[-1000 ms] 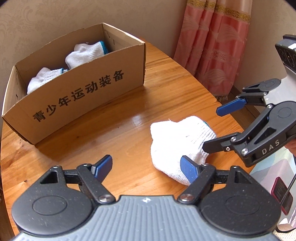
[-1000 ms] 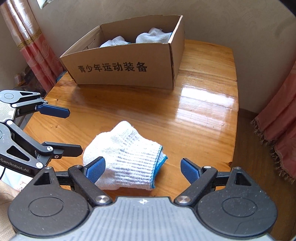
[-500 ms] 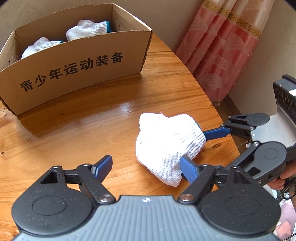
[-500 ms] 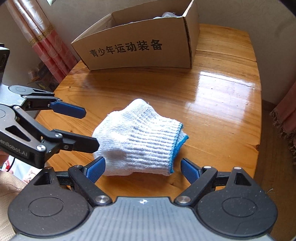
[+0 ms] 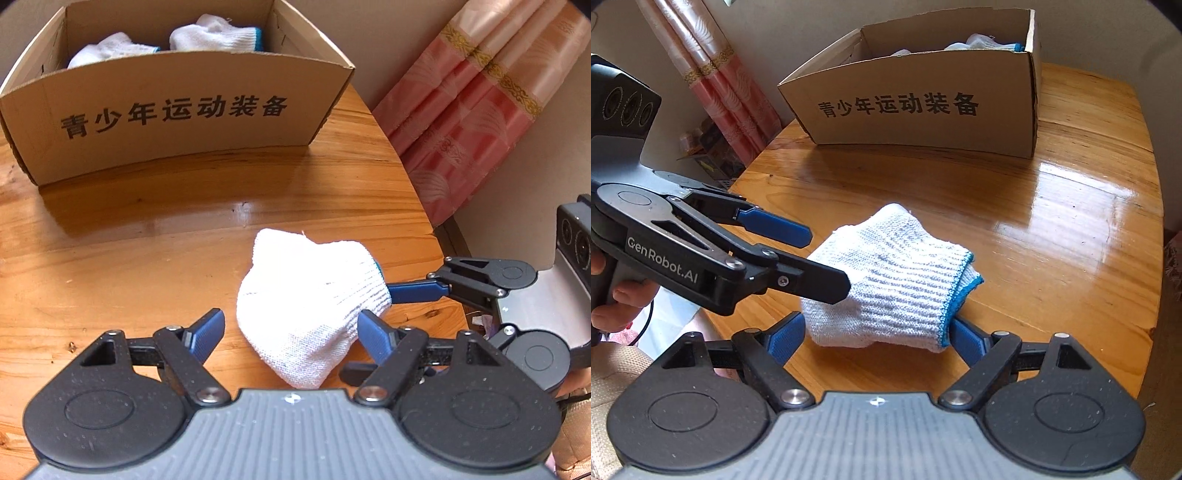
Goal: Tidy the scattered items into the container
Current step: 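Lower the left tool onto the white glove while the right tool approaches it, then close the left tool on the glove while the right tool grips its cuff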
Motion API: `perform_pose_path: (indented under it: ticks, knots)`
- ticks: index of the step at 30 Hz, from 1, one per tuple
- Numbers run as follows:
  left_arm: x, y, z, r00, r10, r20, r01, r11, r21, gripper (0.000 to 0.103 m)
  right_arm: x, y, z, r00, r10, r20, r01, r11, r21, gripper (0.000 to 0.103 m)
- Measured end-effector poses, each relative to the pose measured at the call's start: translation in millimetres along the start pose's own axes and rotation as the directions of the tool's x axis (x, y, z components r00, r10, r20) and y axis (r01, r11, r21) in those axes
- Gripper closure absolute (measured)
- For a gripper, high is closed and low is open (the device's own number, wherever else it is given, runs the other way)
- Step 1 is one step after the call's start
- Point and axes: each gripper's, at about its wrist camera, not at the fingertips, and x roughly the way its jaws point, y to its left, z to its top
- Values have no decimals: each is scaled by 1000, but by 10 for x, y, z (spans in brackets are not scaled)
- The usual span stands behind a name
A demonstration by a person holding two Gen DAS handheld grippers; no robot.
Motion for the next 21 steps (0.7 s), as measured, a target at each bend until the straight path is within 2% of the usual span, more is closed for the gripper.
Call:
perform_pose_path:
  ticks: [3,6,8,11,19,21]
  knots:
    - [68,74,2,999,-44,-6,43,998,-56,30,-29,-93,17,1000,-8,11,7,1000,23,20]
    - [112,119,35,998,-58,1,58,994,-91,40,-35,-143,30,1000,-12,21,12,999,36,24]
    - [142,143,51,999,-54,2,54,994,-97,47,-33,-174,40,1000,-7,28,6,999,46,30]
    - [186,195,62,998,-67,2,67,990,-123,47,-8,-235,52,1000,4,30,-6,998,68,34]
    - [247,262,103,997,-84,-2,82,985,-153,42,31,-296,16,999,17,35,-20,996,91,35]
    - [267,275,117,996,-92,-1,91,983,-160,42,7,-302,6,999,13,47,-18,995,94,40]
